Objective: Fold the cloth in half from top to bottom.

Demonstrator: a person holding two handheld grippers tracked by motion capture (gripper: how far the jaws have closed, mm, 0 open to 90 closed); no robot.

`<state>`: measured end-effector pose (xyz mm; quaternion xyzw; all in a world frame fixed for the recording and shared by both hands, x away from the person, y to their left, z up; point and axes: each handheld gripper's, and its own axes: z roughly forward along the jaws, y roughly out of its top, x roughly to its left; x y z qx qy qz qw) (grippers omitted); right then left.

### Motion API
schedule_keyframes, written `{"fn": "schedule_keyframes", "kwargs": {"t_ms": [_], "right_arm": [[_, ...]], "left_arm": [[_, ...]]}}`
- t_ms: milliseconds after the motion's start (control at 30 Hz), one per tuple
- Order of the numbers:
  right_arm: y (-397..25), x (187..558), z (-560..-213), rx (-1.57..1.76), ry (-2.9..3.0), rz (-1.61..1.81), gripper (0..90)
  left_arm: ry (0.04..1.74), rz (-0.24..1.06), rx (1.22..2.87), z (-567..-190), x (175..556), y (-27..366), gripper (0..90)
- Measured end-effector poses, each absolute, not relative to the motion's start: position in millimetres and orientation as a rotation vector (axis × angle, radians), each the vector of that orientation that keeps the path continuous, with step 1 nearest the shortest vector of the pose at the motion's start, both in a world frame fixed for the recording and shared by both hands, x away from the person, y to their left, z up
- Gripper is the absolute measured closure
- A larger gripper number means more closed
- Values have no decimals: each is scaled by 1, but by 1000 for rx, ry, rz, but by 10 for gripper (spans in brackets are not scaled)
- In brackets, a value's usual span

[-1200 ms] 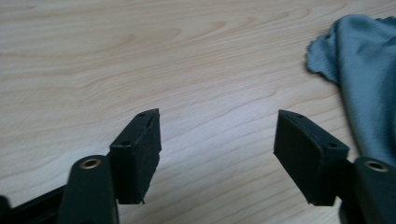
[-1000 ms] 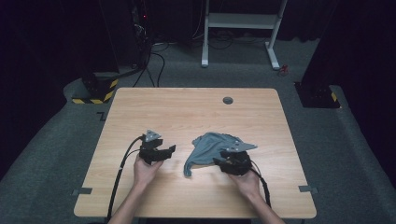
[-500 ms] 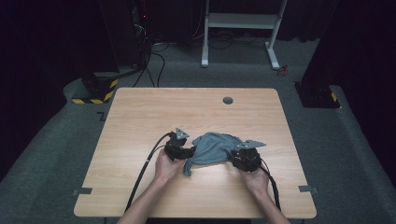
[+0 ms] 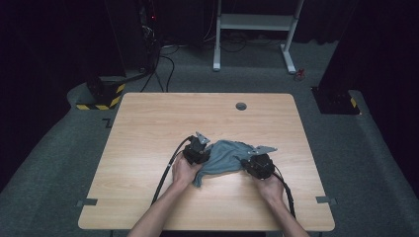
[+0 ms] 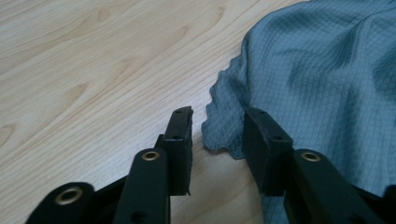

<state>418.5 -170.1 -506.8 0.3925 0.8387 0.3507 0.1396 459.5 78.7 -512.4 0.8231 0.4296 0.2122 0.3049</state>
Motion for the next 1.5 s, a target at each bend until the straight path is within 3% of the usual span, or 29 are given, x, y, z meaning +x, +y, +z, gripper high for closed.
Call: {"fn": "schedule_keyframes", "kwargs": {"t_ms": [100,167,233,333,500,700,1033,1167,1333,1500], "right_arm": [[-171,418,-506,1123,2416,1019,845],[-172,417,-505,1146,2382,1030,753],[-172,418,-505,1148,2367,1032,702],[-173,419,-505,1142,2359,1016,698],[-173,420,-506,1123,2411,987,888],[-167,422,-497,1053,2428,1001,899],[-155,429,-493,1028,2440,1029,900],[-152,428,-494,1030,2447,1050,890],[-153,426,-494,1051,2437,1085,764],[-165,420,-492,1074,2391,1127,716]], "left_arm": [[1102,523,2204,-512,463,77,734],[1060,500,2240,-510,465,76,842],[1042,484,2256,-509,467,77,888],[1050,390,2257,-507,471,85,899],[996,363,2301,-496,470,101,900],[1046,249,2198,-466,472,153,900],[1146,380,2174,-465,484,205,900],[1177,432,2113,-475,481,204,874],[1154,447,2107,-481,460,183,660],[1131,413,2087,-486,426,169,589]]}}
